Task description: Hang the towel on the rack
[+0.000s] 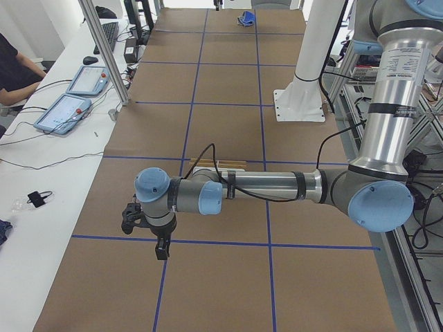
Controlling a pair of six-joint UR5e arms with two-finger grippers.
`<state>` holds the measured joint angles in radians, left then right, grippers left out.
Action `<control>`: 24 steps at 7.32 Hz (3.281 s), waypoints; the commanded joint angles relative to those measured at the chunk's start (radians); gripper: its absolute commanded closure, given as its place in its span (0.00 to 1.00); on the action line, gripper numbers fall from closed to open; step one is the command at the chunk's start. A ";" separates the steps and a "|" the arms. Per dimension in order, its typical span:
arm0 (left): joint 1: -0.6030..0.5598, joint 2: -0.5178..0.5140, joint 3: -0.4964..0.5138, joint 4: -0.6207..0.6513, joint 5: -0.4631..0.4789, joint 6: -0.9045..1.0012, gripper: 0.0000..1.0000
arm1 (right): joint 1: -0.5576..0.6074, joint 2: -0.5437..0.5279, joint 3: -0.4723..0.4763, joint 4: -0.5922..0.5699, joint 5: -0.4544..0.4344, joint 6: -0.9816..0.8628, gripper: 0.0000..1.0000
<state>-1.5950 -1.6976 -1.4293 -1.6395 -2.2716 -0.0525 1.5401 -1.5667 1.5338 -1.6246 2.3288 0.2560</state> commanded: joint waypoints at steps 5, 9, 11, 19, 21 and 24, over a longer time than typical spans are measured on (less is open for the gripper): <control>0.001 0.015 -0.003 -0.011 0.000 0.000 0.01 | 0.002 0.010 0.025 0.000 -0.002 -0.006 0.00; 0.001 0.009 -0.007 -0.013 0.006 -0.001 0.01 | 0.003 0.025 0.032 -0.001 -0.003 -0.006 0.00; 0.000 0.012 -0.014 -0.013 0.007 -0.003 0.01 | 0.003 0.031 0.031 -0.001 -0.002 -0.006 0.00; 0.020 -0.005 -0.008 -0.051 0.007 -0.013 0.01 | -0.006 0.036 0.046 -0.001 -0.014 0.022 0.00; 0.030 -0.004 -0.016 -0.051 0.012 -0.012 0.01 | -0.005 0.037 0.046 -0.001 -0.018 0.005 0.00; 0.030 0.000 -0.025 -0.049 0.009 -0.013 0.01 | -0.003 -0.069 0.016 -0.001 -0.086 -0.299 0.00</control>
<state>-1.5653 -1.6986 -1.4508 -1.6891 -2.2616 -0.0654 1.5359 -1.5763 1.5658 -1.6260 2.2561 0.1229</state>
